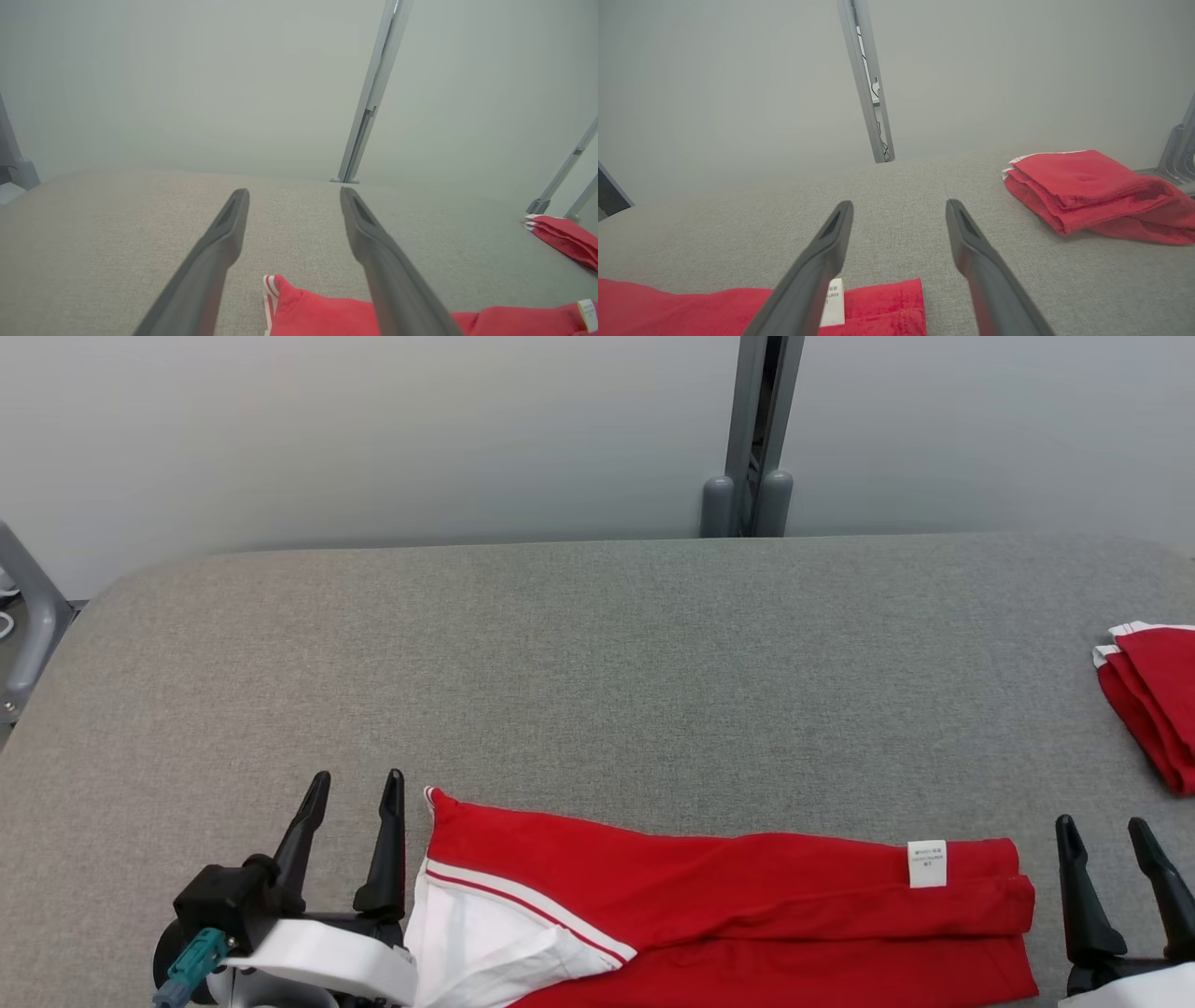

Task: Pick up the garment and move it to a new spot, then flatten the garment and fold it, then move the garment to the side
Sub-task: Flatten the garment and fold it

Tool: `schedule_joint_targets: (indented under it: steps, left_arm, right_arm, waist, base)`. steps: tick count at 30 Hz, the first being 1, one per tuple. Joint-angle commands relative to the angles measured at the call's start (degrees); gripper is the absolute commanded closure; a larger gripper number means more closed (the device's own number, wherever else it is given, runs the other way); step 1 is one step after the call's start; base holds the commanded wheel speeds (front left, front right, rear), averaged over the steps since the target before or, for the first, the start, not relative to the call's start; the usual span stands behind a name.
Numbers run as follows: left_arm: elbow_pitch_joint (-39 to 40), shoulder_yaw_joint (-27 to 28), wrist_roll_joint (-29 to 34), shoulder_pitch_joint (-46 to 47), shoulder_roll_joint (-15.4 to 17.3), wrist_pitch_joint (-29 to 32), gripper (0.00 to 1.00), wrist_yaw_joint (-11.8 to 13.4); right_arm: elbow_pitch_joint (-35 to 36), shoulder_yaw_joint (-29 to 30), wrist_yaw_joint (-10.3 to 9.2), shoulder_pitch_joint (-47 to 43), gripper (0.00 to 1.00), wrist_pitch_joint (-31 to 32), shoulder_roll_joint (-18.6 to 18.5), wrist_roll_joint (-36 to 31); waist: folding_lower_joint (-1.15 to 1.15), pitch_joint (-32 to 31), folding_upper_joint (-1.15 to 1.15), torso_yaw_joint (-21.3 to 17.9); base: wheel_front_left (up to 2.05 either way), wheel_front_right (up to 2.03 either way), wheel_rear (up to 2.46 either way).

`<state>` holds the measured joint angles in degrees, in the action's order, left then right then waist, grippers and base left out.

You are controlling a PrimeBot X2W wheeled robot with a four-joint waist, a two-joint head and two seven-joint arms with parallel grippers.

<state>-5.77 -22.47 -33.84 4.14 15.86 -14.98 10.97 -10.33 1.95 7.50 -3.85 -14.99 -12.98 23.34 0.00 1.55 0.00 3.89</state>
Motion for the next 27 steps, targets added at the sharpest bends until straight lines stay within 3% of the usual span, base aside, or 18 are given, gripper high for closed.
schedule_joint_targets:
  steps: [1,14,27]
  left_arm:
    - [-0.46,0.92,0.96,-0.65,-0.47,-0.21,0.00,-0.78]
    - [-5.33,5.57,9.71,0.01,-5.81,-0.24,0.00,-7.92]
    - [-7.28,8.24,13.39,1.01,-7.34,-0.25,0.00,-10.90]
  right_arm:
    - [-0.61,0.69,-0.04,-0.46,0.00,-0.24,0.36,-0.22]
    - [-15.35,1.03,-0.03,2.49,0.00,-0.15,2.97,5.04]
    - [-29.35,-6.25,-0.03,8.34,0.00,1.03,2.14,15.58]
  waist:
    - [0.00,0.02,0.00,0.02]
    - [0.00,1.90,0.00,1.77]
    - [0.00,3.32,0.00,3.38]
  base:
    - [0.00,0.00,0.00]
    - [0.00,0.00,0.00]
    - [0.00,0.00,0.00]
